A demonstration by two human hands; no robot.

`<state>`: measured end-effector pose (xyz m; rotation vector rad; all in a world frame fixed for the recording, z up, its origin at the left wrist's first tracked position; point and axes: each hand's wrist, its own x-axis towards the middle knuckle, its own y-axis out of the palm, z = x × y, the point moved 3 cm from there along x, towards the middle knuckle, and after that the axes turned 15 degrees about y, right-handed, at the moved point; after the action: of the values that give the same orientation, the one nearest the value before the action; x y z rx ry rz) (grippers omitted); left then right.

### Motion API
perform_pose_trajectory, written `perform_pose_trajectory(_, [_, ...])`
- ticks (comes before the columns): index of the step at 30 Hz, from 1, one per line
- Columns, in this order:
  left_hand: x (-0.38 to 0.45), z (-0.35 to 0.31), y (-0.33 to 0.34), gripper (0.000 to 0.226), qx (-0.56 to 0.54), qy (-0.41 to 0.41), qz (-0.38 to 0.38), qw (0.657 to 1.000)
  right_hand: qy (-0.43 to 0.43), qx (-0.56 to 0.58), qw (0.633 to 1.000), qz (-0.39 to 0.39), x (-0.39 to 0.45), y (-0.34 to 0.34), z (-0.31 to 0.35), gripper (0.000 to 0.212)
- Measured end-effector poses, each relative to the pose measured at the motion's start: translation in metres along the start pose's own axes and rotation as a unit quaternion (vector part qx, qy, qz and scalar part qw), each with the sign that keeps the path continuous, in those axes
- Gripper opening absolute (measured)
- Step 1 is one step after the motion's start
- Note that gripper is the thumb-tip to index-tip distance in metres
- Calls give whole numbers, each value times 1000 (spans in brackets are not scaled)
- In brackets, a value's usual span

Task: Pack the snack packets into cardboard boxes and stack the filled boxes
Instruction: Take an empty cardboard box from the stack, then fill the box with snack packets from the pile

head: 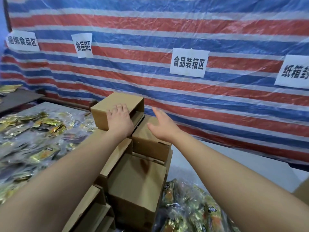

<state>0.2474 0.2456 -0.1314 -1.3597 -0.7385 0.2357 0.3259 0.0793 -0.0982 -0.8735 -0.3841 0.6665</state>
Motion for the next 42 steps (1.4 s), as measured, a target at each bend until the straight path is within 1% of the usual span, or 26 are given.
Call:
perform_pose_trajectory(2, [0, 2, 2, 67, 19, -1, 8, 1000, 5, -5, 1000, -3, 2, 1, -2, 71])
perform_pose_trajectory(4, [0, 6, -2, 60, 37, 11, -9, 999, 9, -12, 1000, -3, 3, -2, -3, 70])
perform_pose_trajectory(9, [-7, 9, -54, 27, 27, 36, -106, 993, -3, -31, 999, -11, 2, -34, 4, 71])
perform_pose_trajectory(11, [-13, 0, -83, 23, -9, 62, -140, 988, -9, -64, 998, -29, 1, -55, 9, 73])
perform_pose_trajectory(13, [-20, -13, -113, 22, -80, 98, -167, 978, -8, -73, 996, -45, -3, -82, 14, 74])
perform_pose_trajectory(15, [-29, -28, -142, 20, -153, 142, -173, 963, -14, -72, 995, -67, -10, -110, 17, 75])
perform_pose_trajectory(18, [-46, -57, -182, 18, -231, 201, -171, 936, -20, -100, 987, -125, -29, -153, 9, 72])
perform_pose_trajectory(20, [-58, -77, -203, 20, -287, 228, -143, 919, -7, -111, 983, -145, -46, -179, -3, 63])
perform_pose_trajectory(22, [-68, -97, -217, 22, -330, 250, -111, 903, 12, -143, 978, -150, -66, -202, -17, 43])
perform_pose_trajectory(24, [-76, -116, -229, 24, -350, 270, -93, 892, 27, -176, 973, -148, -90, -221, -31, 23])
perform_pose_trajectory(26, [-85, -136, -236, 25, -377, 266, -70, 884, 42, -192, 969, -150, -117, -234, -44, 10])
perform_pose_trajectory(29, [-105, -166, -229, 26, -422, 245, -24, 873, 81, -217, 964, -134, -159, -235, -71, 15])
perform_pose_trajectory(33, [-156, -203, -187, 26, -468, 226, 55, 853, 148, -205, 964, -76, -217, -210, -128, 19])
perform_pose_trajectory(37, [-226, -237, -110, 27, -488, 185, 156, 839, 208, -216, 954, -17, -278, -147, -198, 21])
perform_pose_trajectory(39, [-267, -249, -67, 26, -484, 183, 204, 831, 241, -219, 945, 13, -309, -108, -235, 22])
perform_pose_trajectory(42, [-329, -254, -11, 24, -471, 162, 242, 833, 288, -202, 934, 61, -356, -50, -275, 22])
